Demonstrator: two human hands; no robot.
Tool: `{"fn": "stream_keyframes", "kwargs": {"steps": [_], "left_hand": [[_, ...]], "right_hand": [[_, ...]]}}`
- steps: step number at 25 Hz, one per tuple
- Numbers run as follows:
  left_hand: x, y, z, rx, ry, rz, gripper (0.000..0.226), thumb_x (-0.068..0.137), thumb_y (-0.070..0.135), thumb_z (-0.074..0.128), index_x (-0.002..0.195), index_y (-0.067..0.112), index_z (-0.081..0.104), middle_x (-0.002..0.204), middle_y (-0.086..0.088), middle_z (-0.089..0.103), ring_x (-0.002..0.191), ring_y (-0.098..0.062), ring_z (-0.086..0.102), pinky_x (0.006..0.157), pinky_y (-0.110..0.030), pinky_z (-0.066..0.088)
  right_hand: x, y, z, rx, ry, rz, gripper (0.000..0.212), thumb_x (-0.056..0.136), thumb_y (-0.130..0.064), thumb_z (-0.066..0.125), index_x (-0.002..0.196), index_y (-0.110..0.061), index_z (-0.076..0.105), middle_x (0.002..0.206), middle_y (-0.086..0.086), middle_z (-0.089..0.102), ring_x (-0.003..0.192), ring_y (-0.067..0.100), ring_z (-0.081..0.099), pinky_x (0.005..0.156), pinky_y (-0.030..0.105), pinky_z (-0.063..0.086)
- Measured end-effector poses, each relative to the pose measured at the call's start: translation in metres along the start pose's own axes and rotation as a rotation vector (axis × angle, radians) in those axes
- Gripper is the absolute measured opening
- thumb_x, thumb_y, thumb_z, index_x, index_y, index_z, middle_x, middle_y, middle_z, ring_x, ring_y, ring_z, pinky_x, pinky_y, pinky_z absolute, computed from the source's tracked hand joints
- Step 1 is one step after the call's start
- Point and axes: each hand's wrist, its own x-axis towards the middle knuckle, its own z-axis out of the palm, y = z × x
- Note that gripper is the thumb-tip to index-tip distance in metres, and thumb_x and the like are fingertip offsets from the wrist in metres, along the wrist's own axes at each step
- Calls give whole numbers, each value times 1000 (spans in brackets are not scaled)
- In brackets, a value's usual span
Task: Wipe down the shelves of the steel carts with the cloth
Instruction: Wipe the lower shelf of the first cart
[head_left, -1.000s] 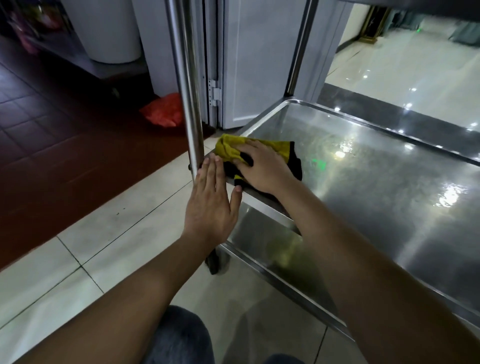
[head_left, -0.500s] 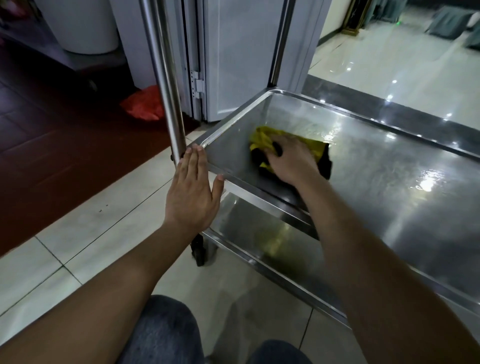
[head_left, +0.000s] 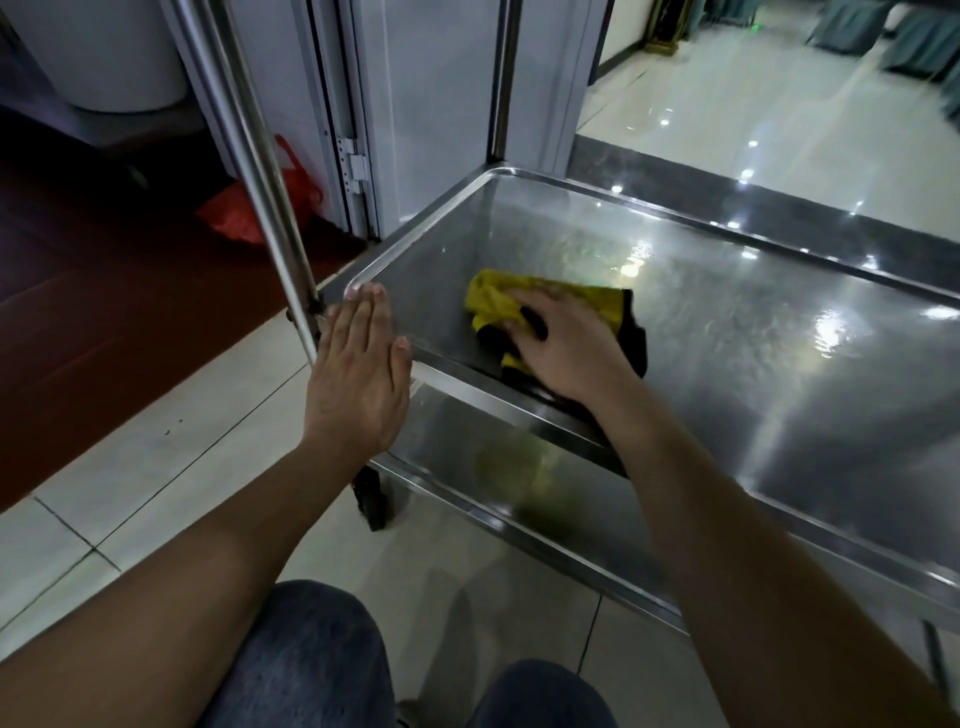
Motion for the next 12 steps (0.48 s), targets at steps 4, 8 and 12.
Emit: {"fn": "stream_keyframes", "kwargs": {"steps": [4, 8, 12], "left_hand": [[3, 3, 1, 10, -25, -17, 69, 104, 45, 1, 161, 6, 1, 170, -12, -1, 157, -20, -7, 128, -41, -3], [0, 4, -3, -3, -35, -24, 69, 104, 43, 4, 160, 4, 2, 170, -14, 1, 157, -22, -5, 128, -41, -2], [1, 6, -4, 5, -48, -7, 69, 103, 44, 3, 160, 5, 1, 169, -13, 0, 157, -22, -6, 128, -40, -4]], "right_hand": [[24, 18, -22, -25, -12, 318, 55, 103, -49, 41, 155, -32, 36, 165, 6, 28, 152, 28, 24, 126, 42, 15], [-38, -5, 3, 21, 16, 37, 51, 99, -50, 49, 148, -36, 46, 159, 1, 40, 146, 27, 35, 122, 44, 24], [-25, 34, -27, -22, 15, 235, 53, 102, -49, 44, 153, -34, 40, 163, 2, 34, 150, 26, 29, 125, 42, 19]]}}
